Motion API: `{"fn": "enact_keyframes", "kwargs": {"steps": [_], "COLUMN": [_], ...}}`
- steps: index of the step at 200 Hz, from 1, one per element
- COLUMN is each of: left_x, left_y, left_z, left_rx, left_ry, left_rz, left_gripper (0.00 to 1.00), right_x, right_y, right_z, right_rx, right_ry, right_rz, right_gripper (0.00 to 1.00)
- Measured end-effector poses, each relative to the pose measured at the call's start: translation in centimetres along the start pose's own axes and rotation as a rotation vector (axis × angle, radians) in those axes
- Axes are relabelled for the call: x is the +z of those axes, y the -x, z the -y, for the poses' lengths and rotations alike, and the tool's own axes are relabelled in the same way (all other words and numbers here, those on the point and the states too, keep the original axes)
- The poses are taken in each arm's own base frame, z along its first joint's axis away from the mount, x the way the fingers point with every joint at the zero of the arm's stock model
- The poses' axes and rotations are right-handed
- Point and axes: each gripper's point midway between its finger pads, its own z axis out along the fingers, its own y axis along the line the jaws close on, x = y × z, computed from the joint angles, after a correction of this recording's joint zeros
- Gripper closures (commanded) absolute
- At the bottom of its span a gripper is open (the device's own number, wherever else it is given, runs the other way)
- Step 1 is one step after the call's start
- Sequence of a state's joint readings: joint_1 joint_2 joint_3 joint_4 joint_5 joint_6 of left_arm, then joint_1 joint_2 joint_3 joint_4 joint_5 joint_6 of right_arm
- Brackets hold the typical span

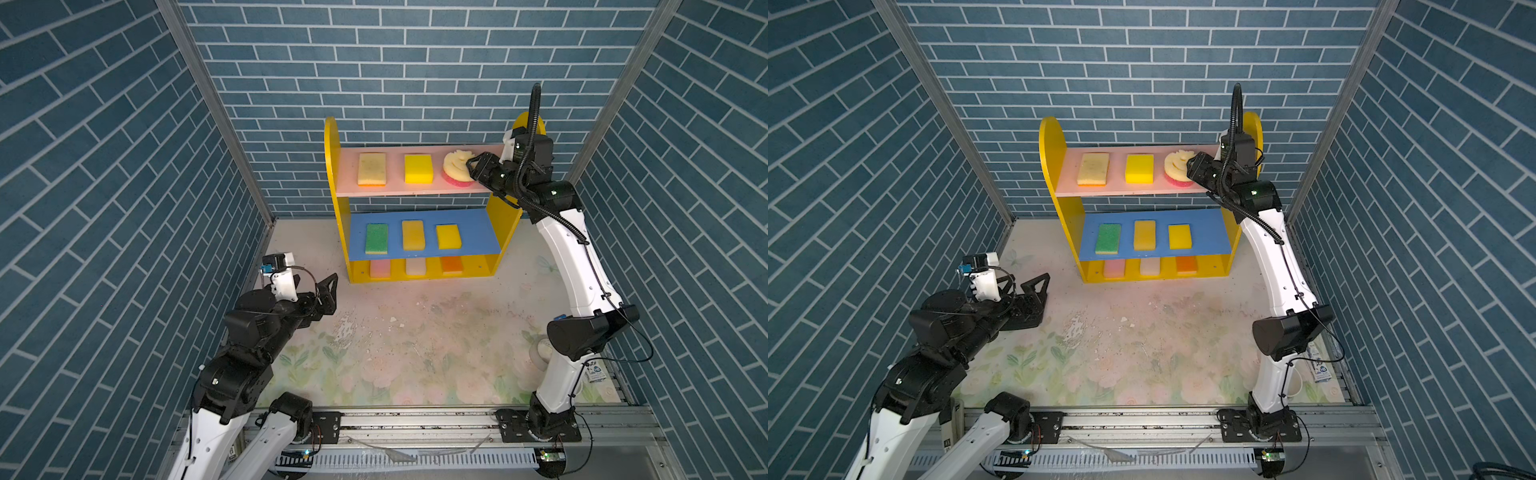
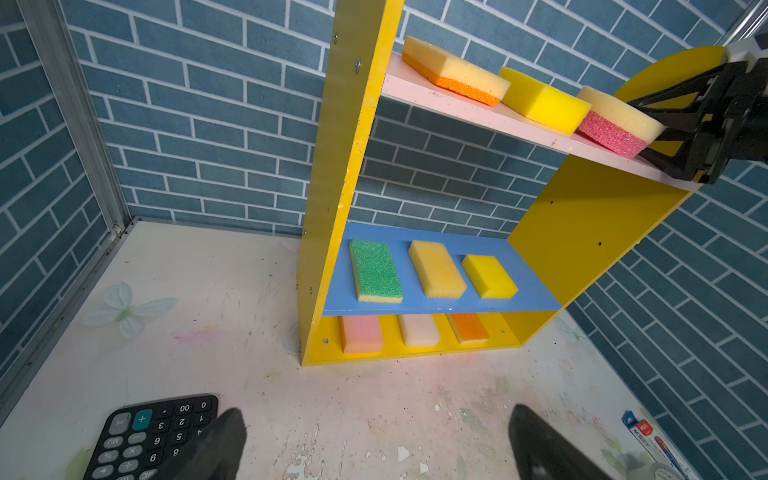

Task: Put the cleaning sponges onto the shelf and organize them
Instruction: 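Lower the smiley sponge onto the pink shelf beside the yellow sponge, release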

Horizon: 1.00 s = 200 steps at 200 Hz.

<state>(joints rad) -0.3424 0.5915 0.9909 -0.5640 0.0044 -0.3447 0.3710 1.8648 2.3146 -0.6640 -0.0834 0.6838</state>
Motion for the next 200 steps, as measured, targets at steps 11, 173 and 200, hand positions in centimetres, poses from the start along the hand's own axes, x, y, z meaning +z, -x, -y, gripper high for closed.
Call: {"fn": "enact_keyframes", "kwargs": {"steps": [11, 173, 200], "left_x": [0.0, 0.0, 0.0], "left_y": [0.0, 0.0, -0.1], "left_z": [0.0, 0.1, 0.2], "left_rx": [0.000, -0.006, -0.007], "left_ry": [0.000, -0.008, -0.012], "left_rz": [0.000, -0.003, -0.003], "left_gripper": [0.00, 0.00, 0.00], "right_x": [0.0, -3.8, -4.6], "right_y": [0.1, 2.3, -1.1], "right_z": [0.1, -5.1, -7.5], "right_rx": [-0.004, -0.096, -0.122], "right_ry": [-0.009, 0.088, 0.150], "right_rz": [0.005, 0.077, -0.009], "right_gripper": [0.45, 0.96, 1.00]}}
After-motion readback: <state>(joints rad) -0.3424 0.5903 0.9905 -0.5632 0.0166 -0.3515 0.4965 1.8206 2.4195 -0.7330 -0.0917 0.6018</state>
